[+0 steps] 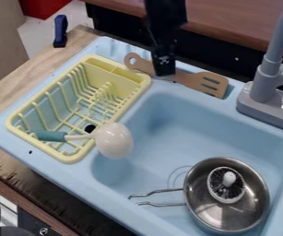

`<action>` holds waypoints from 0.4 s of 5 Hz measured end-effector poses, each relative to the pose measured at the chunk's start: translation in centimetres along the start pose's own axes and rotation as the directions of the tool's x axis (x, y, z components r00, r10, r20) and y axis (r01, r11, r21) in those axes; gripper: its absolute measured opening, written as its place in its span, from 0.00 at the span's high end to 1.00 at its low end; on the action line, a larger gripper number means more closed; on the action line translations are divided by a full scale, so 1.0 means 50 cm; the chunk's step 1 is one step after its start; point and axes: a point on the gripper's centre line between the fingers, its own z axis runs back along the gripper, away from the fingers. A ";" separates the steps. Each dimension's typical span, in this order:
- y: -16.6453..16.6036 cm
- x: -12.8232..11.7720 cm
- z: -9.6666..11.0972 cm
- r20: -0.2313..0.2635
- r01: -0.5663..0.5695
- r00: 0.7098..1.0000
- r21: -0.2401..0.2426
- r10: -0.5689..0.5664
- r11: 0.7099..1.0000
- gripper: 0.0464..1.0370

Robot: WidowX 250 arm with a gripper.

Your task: Move the wooden spatula and put in the silver pot on the rights side

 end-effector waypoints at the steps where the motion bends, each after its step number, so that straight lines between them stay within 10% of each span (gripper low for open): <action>1: 0.017 0.016 -0.013 -0.019 -0.012 1.000 -0.014 0.012 1.000 0.04; 2: 0.018 0.020 -0.026 -0.021 -0.008 1.000 -0.012 0.008 1.000 0.04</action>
